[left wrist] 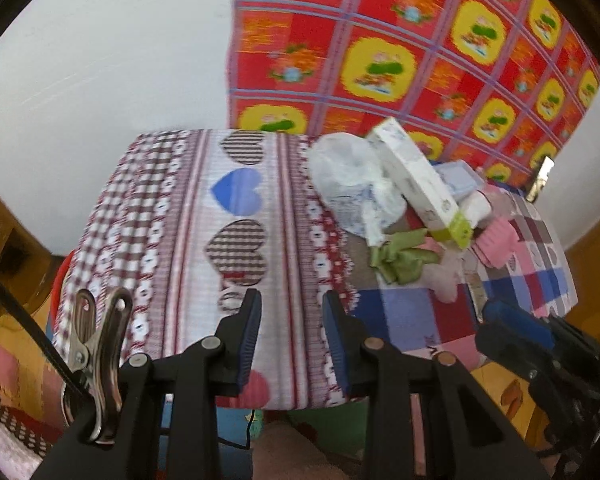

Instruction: Collect trash

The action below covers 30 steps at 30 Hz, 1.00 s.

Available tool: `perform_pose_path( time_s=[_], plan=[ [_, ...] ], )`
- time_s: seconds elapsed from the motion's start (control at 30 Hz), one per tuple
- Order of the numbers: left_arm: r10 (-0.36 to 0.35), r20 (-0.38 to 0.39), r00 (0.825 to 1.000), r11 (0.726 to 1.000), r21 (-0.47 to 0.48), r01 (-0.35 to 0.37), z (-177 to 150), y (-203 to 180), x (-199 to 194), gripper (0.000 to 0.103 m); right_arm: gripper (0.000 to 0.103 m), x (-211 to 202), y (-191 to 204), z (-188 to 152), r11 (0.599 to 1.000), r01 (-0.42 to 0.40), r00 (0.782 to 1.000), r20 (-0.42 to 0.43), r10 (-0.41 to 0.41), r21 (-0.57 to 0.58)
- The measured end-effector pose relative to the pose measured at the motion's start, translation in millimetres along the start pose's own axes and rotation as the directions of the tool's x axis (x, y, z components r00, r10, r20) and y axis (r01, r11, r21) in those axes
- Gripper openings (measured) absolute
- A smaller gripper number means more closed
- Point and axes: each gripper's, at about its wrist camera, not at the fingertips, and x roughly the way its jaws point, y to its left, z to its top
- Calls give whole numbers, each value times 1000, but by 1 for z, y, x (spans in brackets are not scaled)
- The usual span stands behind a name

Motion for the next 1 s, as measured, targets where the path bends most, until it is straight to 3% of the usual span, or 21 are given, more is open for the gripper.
perform_pose_path(
  time_s=[0.23,0.57,1.0],
  plan=[
    [-57,-26,998,997,55,59,15,-29,24,33,27,-9,-40,-5,992,95,995,5,-96,80],
    [-128,-94,987,971,190,144,36,-72,64,33,27,-15,-91,-27,948,230,973,-16,-232,221],
    [-173,-209,962,943,246,223,37,-130,107,38,34,-14,-151,-42,924,305,951,-127,-282,233]
  ],
)
